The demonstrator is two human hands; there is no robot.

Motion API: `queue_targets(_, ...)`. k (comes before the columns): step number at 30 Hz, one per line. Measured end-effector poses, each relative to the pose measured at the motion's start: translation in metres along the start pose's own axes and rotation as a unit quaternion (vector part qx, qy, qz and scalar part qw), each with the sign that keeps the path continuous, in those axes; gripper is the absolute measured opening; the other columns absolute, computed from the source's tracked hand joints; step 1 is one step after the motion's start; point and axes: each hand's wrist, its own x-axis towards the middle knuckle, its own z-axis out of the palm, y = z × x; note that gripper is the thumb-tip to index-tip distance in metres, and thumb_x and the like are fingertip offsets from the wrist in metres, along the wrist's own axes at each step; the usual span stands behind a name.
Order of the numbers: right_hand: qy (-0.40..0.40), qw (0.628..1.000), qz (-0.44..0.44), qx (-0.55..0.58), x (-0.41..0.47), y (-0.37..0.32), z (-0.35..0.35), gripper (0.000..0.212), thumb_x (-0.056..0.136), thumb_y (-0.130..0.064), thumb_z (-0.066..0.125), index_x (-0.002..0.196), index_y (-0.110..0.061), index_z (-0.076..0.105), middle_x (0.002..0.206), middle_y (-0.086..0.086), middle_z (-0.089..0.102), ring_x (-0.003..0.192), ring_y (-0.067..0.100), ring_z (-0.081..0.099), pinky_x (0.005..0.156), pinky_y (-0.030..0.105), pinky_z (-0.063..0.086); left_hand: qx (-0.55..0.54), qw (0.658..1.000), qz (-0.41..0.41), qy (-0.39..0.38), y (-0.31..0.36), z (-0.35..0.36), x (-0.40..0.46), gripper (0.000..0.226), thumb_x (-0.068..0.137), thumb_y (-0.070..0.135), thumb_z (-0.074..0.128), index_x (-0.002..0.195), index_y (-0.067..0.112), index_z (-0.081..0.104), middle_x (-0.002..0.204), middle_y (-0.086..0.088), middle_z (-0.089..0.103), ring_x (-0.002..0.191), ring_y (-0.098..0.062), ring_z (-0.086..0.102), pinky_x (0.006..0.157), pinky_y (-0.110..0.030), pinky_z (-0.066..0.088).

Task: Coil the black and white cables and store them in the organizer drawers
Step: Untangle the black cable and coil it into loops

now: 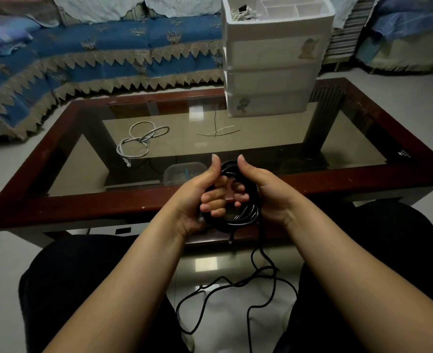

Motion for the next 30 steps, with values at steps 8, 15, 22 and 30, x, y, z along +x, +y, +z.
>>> queue_targets(8, 0.099, 0.990, -0.088, -0.050, 0.005, 0.005, 0.009, 0.039, 0.087, -0.047, 0.057, 0.061, -0.020, 0.061, 0.050, -0.002, 0.049, 0.035, 0.007, 0.029, 0.038, 0.018, 0.022, 0.077, 0.995, 0.050, -0.033, -0.010, 0.008, -0.002, 0.047, 0.090, 0.037, 0.049, 0.047, 0.019, 0.055, 0.035, 0.009, 0.030, 0.026, -0.002, 0.025, 0.035, -0.016, 0.027)
queue_targets(15, 0.075, 0.989, -0.110, -0.058, 0.002, 0.004, 0.009, 0.057, 0.096, -0.042, 0.043, 0.042, -0.024, 0.046, 0.039, -0.008, 0.036, 0.033, 0.009, 0.026, 0.039, 0.022, 0.021, 0.039, 0.997, 0.054, -0.050, -0.011, 0.010, -0.003, 0.038, 0.090, 0.037, 0.048, 0.069, 0.009, 0.062, 0.035, 0.008, 0.031, 0.025, -0.001, 0.026, 0.032, -0.016, 0.026)
queue_targets(22, 0.075, 0.993, -0.041, -0.080, 0.002, 0.018, -0.003, 0.065, 0.097, -0.056, 0.022, 0.120, -0.007, 0.059, 0.091, 0.013, 0.070, 0.081, 0.026, 0.068, 0.073, 0.035, 0.054, -0.179, 0.977, 0.117, 0.027, 0.006, -0.002, 0.002, 0.047, 0.098, 0.042, 0.037, 0.097, 0.003, 0.062, 0.053, 0.006, 0.059, 0.024, -0.003, 0.032, 0.031, -0.011, 0.032)
queue_targets(30, 0.064, 0.915, 0.007, -0.397, 0.005, 0.064, 0.003, 0.029, 0.099, -0.043, 0.038, 0.107, -0.020, 0.055, 0.085, -0.004, 0.063, 0.082, 0.012, 0.060, 0.079, 0.035, 0.048, -0.259, 0.917, 0.259, 0.157, 0.045, -0.028, 0.001, 0.055, 0.099, 0.045, 0.040, 0.129, 0.001, 0.052, 0.103, -0.009, 0.073, 0.033, -0.005, 0.039, 0.036, -0.011, 0.035)
